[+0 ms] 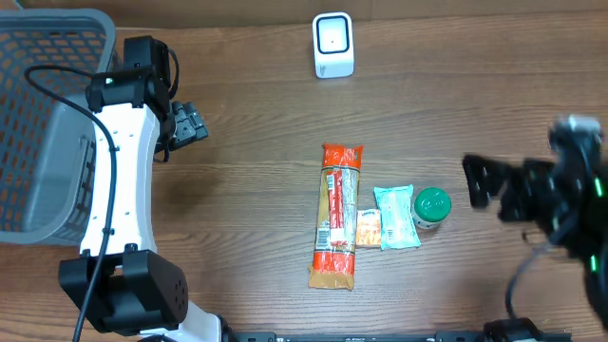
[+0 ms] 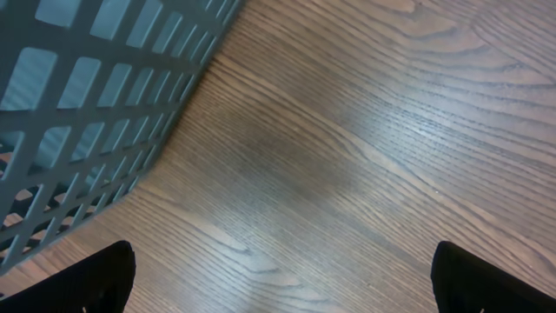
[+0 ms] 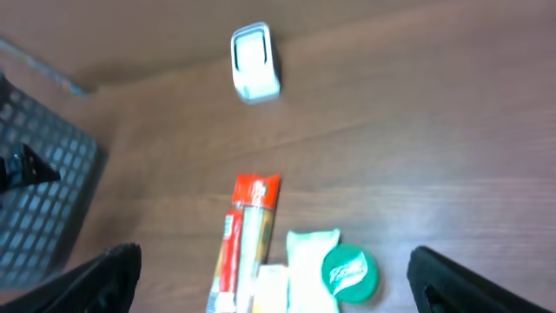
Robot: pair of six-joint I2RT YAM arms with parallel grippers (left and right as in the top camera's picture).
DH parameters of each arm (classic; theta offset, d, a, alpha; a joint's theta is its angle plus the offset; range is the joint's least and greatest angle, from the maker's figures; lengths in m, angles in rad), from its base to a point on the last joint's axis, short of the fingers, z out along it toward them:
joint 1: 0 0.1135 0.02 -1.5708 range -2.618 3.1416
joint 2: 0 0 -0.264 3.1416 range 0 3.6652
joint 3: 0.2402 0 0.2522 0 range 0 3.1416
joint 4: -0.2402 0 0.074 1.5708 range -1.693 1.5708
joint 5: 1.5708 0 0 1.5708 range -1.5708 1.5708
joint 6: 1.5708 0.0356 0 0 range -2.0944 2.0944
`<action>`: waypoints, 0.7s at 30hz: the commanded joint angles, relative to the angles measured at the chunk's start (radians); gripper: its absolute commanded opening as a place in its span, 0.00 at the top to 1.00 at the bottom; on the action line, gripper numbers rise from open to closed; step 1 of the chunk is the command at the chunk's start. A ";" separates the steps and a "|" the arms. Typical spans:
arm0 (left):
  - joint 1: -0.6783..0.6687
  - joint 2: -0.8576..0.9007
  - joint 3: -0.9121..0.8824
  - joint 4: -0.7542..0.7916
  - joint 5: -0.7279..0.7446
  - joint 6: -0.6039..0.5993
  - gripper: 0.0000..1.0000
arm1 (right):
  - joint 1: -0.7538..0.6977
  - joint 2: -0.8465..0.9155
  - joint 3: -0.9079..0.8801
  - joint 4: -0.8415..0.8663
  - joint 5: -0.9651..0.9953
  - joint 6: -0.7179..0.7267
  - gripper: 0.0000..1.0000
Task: Scan the item barcode
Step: 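Reach the right gripper left over the red snack stick on the pile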
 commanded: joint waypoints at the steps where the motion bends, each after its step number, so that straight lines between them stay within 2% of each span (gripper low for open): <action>1: 0.002 0.003 0.023 -0.002 0.001 0.022 0.00 | -0.003 0.158 0.080 -0.017 -0.189 0.001 0.00; 3: 0.002 0.003 0.023 -0.002 0.001 0.022 0.00 | -0.003 0.238 0.082 0.005 -0.323 0.001 0.00; 4: 0.002 0.003 0.023 -0.002 0.001 0.022 0.00 | -0.003 0.274 0.082 0.013 -0.377 0.001 0.05; 5: 0.002 0.003 0.023 -0.002 0.001 0.022 0.00 | -0.002 0.314 0.082 0.016 -0.428 0.001 0.27; 6: 0.002 0.003 0.023 -0.002 0.001 0.022 0.00 | 0.000 0.345 0.082 0.014 -0.443 0.001 0.43; 8: 0.002 0.003 0.023 -0.002 0.001 0.022 0.00 | 0.018 0.400 0.080 0.012 -0.438 0.001 0.64; 9: 0.002 0.003 0.023 -0.002 0.001 0.022 0.00 | 0.035 0.423 0.079 0.013 -0.425 0.001 0.68; 13: 0.002 0.003 0.023 -0.002 0.001 0.022 0.00 | 0.129 0.493 0.077 -0.005 -0.315 0.008 0.69; 18: 0.002 0.003 0.023 -0.002 0.001 0.022 0.00 | 0.282 0.575 0.065 -0.034 -0.132 0.088 0.68; 21: 0.002 0.003 0.023 -0.002 0.001 0.022 0.00 | 0.362 0.611 0.036 -0.033 -0.058 0.117 0.65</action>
